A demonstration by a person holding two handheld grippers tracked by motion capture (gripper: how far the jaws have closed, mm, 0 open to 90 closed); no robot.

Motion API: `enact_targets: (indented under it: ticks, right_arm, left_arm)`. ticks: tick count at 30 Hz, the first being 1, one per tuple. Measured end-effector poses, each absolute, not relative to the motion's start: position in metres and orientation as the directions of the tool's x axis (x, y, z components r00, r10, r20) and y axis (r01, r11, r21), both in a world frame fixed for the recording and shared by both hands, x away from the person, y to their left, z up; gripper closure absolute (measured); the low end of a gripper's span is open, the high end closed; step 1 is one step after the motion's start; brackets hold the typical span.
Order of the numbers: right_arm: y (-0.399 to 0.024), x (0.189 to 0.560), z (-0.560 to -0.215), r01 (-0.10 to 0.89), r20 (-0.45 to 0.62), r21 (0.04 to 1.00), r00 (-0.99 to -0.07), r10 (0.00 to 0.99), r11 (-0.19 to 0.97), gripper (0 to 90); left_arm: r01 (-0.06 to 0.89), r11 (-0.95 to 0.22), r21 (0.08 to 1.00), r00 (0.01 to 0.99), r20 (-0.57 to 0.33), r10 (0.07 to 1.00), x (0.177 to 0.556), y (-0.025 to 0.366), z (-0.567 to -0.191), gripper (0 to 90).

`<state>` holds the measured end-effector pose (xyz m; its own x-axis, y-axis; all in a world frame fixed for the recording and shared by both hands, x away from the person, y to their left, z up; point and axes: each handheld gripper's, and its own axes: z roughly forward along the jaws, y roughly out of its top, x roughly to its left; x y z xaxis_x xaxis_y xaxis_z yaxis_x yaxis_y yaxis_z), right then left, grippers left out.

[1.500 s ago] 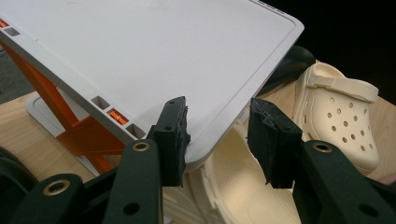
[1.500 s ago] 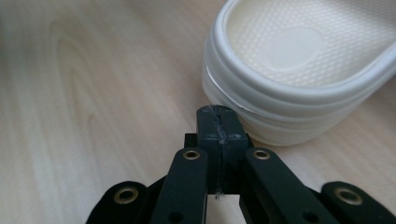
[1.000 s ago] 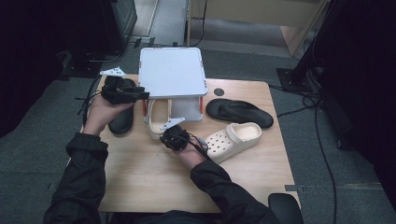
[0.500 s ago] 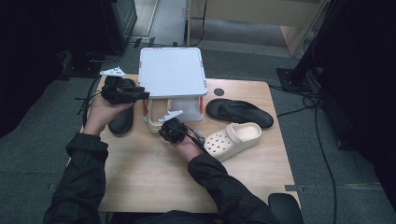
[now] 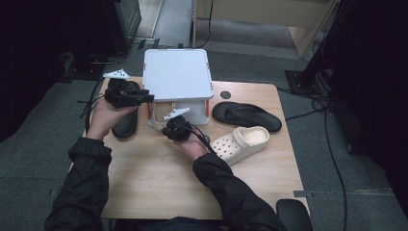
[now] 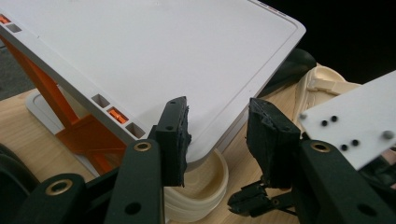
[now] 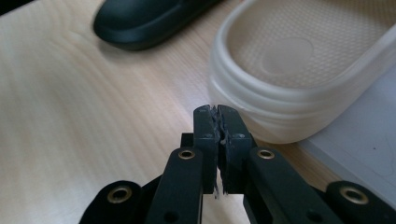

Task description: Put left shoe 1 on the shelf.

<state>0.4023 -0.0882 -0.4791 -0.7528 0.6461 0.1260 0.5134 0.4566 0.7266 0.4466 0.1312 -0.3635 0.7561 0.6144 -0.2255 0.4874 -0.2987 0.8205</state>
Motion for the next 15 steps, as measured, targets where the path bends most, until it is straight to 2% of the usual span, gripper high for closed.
enact_targets:
  ticks: [3,7,9,12,15]
  right_arm:
    - [-0.093,0.395,-0.471,0.505,0.143,0.735,-0.768,0.625,0.452,86.6]
    - [-0.101,0.384,-0.456,0.490,0.161,0.747,-0.789,0.593,0.448,80.6]
    - [-0.107,0.375,-0.447,0.454,0.145,0.755,-0.819,0.555,0.474,79.2]
    - [-0.122,0.363,-0.440,0.413,0.119,0.770,-0.842,0.527,0.487,79.2]
    - [-0.136,0.356,-0.437,0.417,0.127,0.774,-0.840,0.528,0.476,79.2]
  left_arm:
    - [0.490,-0.296,0.820,0.754,-0.229,0.616,0.446,0.131,-0.363,57.4]
    - [0.505,-0.296,0.811,0.756,-0.250,0.605,0.444,0.128,-0.361,54.5]
    - [0.509,-0.296,0.808,0.757,-0.256,0.601,0.441,0.127,-0.358,53.6]
    - [0.494,-0.302,0.815,0.765,-0.243,0.596,0.433,0.126,-0.352,53.3]
    - [0.490,-0.295,0.821,0.763,-0.240,0.600,0.427,0.124,-0.347,52.7]
